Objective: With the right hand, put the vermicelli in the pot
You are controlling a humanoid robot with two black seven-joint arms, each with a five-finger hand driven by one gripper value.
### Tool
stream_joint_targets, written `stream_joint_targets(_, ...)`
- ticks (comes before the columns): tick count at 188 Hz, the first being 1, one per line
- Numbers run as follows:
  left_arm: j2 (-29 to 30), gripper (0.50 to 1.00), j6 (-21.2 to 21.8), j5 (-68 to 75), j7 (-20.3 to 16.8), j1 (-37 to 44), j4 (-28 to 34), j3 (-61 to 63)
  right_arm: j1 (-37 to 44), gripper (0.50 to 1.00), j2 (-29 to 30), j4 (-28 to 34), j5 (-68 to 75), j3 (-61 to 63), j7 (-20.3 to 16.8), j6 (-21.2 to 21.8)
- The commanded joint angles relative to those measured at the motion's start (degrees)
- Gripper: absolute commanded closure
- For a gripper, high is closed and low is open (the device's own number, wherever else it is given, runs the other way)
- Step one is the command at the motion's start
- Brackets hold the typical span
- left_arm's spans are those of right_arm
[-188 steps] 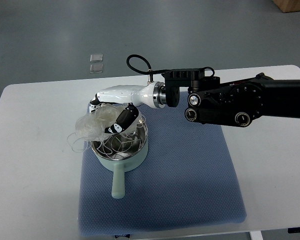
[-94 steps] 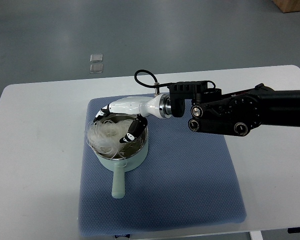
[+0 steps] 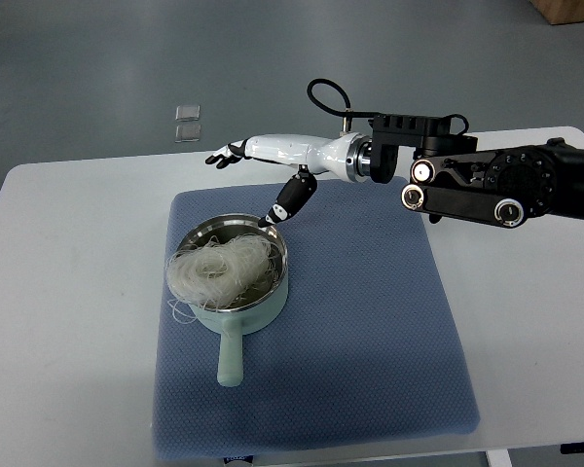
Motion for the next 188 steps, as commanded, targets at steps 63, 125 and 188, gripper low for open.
stream_joint_targets(63,0.0,0.5,0.0,0.0,0.01,0.0,0.09,0.01,-18.22,0.603,-4.91,-7.27,23.33,21.9,-0.35,-4.74)
stream_joint_targets(125,0.0,0.5,0.0,0.0,0.01,0.0,0.09,0.01,-30.0,0.603,-4.12,-8.94,31.59,35.61,-0.35,-5.62)
stream_joint_targets(188,0.0,0.5,0.0,0.0,0.01,0.0,0.17,0.01,-31.06,0.599,-3.94,-9.29,36.43,36.85,0.0,-5.45)
